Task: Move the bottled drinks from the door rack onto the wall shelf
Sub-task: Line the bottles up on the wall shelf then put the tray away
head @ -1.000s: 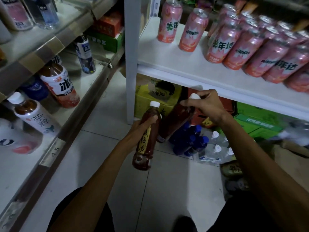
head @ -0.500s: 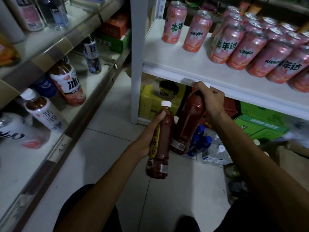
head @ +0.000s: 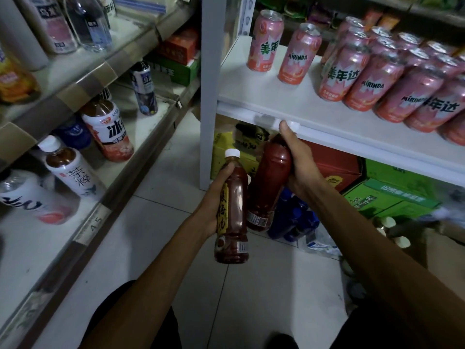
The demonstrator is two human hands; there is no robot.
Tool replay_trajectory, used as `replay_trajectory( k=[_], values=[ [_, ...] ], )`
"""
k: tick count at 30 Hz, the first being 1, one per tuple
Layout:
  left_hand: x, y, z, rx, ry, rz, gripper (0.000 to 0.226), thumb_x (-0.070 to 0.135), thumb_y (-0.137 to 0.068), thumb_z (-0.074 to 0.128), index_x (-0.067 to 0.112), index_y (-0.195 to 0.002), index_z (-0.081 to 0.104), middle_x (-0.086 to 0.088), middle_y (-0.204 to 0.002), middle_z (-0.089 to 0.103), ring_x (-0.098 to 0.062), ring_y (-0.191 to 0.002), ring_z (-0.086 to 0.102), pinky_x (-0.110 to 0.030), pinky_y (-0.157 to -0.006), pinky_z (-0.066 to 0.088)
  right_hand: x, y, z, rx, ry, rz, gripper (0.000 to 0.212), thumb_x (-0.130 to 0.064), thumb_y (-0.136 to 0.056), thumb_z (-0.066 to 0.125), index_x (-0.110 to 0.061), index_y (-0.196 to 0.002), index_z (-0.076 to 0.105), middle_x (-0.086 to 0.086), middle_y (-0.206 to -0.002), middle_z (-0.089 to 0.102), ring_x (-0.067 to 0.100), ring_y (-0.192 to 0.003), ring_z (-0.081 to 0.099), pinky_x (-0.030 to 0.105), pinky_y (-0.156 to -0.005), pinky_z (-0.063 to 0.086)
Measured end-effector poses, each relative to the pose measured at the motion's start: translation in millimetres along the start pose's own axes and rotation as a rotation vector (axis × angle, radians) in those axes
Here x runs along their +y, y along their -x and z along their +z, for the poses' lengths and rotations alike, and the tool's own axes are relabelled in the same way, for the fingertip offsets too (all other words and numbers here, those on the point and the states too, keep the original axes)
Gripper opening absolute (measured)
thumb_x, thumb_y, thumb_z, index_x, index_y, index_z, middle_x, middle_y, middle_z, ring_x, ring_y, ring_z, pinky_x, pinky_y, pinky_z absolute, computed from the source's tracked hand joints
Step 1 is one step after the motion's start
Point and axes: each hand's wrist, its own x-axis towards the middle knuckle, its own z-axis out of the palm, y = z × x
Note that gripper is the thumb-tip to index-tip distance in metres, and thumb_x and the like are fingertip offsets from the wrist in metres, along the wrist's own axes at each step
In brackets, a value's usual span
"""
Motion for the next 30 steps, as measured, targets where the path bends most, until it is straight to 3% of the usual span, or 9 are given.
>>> replay_trajectory(
  k=[2, 7, 10, 15, 20, 22, 24, 26, 30],
  values=[
    [0.4, 0.2, 4.3, -0.006, 0.024, -0.008, 0.043, 0.054, -0.084, 0.061, 0.015, -0.096, 0.073, -0.006, -0.088, 0.068, -0.02, -0.078, 0.063, -0.033, -0.077, 0.049, 4.5, 1.5, -0.9, 0.004, 0.026, -0.064, 0.038, -0.037, -0.076, 0.079, -0.009, -0.098, 0.066, 0.013, -0.095, 0.069, 0.026, -0.085, 0.068, 0.043, -0.084, 0.056],
    [0.9, 1.2, 11.2, -0.05, 0.066, 0.05, 0.047, 0.049, -0.092, 0.052, 0.014, -0.12, 0.065, -0.011, -0.109, 0.07, -0.024, -0.096, 0.067, -0.04, -0.092, 0.049, 19.2, -5.3, 0.1, -0.057, 0.125, 0.008, 0.051, -0.025, -0.065, 0.084, -0.016, -0.11, 0.06, 0.012, -0.104, 0.071, 0.03, -0.097, 0.069, 0.047, -0.09, 0.054],
    [4.7, 3.8, 12.8, -0.05, 0.064, 0.057, 0.048, 0.049, -0.093, 0.05, 0.013, -0.122, 0.063, -0.013, -0.112, 0.069, -0.025, -0.099, 0.066, -0.041, -0.091, 0.051, 28.4, -3.8, -1.3, -0.117, 0.16, 0.061, 0.05, -0.019, -0.067, 0.081, -0.013, -0.113, 0.06, 0.01, -0.102, 0.07, 0.028, -0.095, 0.068, 0.044, -0.088, 0.054],
    [5.9, -0.3, 8.0, 0.02, 0.035, 0.08, 0.054, 0.051, -0.089, 0.056, 0.013, -0.126, 0.062, -0.015, -0.117, 0.066, -0.028, -0.104, 0.064, -0.044, -0.096, 0.049, 37.2, -4.1, -2.8, -0.145, 0.098, 0.088, 0.02, -0.006, -0.075, 0.072, -0.011, -0.092, 0.063, 0.003, -0.079, 0.068, 0.019, -0.074, 0.067, 0.033, -0.069, 0.054],
    [15.7, -3.2, 3.7, 0.074, 0.071, 0.079, 0.051, 0.054, -0.093, 0.047, 0.013, -0.082, 0.076, -0.006, -0.074, 0.07, -0.018, -0.063, 0.068, -0.029, -0.063, 0.057, 38.7, -15.9, -7.4, -0.028, 0.066, 0.057, 0.025, -0.006, -0.068, 0.07, -0.009, -0.09, 0.058, 0.008, -0.073, 0.061, 0.031, -0.072, 0.06, 0.05, -0.077, 0.054],
    [18.2, 0.1, 0.6, 0.12, 0.099, 0.052, 0.058, 0.057, -0.093, 0.046, 0.012, -0.073, 0.078, -0.009, -0.073, 0.069, -0.021, -0.063, 0.068, -0.034, -0.068, 0.057, 35.7, -17.0, -5.7, -0.037, 0.083, 0.062, 0.023, -0.005, -0.069, 0.07, -0.009, -0.088, 0.057, 0.006, -0.069, 0.061, 0.028, -0.065, 0.06, 0.046, -0.07, 0.055],
    [22.6, 11.6, 0.5, 0.184, 0.164, 0.021, 0.055, 0.061, -0.084, 0.057, 0.009, -0.078, 0.075, -0.015, -0.081, 0.066, -0.027, -0.069, 0.065, -0.04, -0.075, 0.055, 32.5, -12.3, -2.8, -0.051, 0.116, 0.091, 0.023, -0.002, -0.069, 0.071, -0.008, -0.087, 0.057, 0.008, -0.07, 0.061, 0.027, -0.063, 0.061, 0.039, -0.063, 0.055],
    [27.3, 26.6, 3.3, 0.255, 0.188, -0.011, 0.052, 0.059, -0.073, 0.067, 0.009, -0.087, 0.071, -0.017, -0.083, 0.063, -0.029, -0.068, 0.062, -0.039, -0.069, 0.056, 29.6, -2.8, -1.6, -0.043, 0.193, 0.133, 0.026, 0.0, -0.069, 0.074, -0.01, -0.089, 0.06, 0.011, -0.075, 0.063, 0.028, -0.068, 0.063, 0.039, -0.065, 0.056],
    [30.5, 72.6, 17.1, 0.359, 0.264, -0.104, 0.061, 0.027, -0.059, 0.083, 0.002, -0.108, 0.06, -0.018, -0.085, 0.064, -0.03, -0.067, 0.066, -0.038, -0.064, 0.058, 22.0, 39.0, 0.2, -0.08, 0.199, 0.268, 0.032, 0.006, -0.072, 0.071, -0.007, -0.097, 0.057, 0.012, -0.074, 0.063, 0.028, -0.064, 0.063, 0.04, -0.063, 0.056]
  ],
)
